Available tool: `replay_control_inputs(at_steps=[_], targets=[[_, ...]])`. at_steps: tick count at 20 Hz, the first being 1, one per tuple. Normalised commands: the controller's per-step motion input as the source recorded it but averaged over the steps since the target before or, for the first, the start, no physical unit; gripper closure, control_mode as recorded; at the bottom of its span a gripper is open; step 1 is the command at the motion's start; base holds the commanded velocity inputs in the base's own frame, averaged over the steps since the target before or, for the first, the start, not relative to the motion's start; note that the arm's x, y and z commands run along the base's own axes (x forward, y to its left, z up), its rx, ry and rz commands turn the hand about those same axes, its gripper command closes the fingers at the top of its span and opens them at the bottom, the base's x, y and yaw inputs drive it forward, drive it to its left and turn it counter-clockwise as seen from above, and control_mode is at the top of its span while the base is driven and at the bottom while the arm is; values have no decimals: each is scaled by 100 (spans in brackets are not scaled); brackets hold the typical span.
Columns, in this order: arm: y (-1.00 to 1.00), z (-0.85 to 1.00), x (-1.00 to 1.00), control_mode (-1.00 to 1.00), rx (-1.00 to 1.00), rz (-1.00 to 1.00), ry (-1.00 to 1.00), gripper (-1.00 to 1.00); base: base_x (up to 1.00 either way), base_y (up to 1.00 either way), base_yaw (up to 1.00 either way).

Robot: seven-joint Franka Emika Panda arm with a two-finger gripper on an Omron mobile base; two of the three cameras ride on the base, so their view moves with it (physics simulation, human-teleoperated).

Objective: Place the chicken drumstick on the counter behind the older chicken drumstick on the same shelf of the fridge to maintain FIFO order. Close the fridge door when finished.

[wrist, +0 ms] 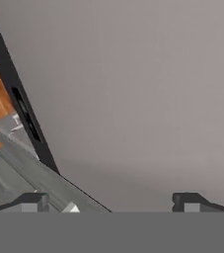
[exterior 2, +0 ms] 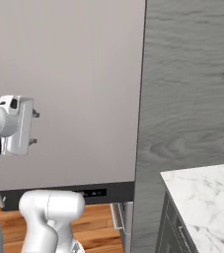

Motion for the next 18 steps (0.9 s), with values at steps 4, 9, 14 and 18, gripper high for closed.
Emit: replay_control_inputs(at_steps=[4,9,14,18], targets=[[0,0,45,-100,0,-12,-11,-100,0,0,0],[0,0,44,-100,0,-13,-14,-100,0,0,0],[0,0,41,-100,0,-13,-13,-100,0,0,0],[0,-1,53,-100,0,-12,-11,-100,0,0,0]])
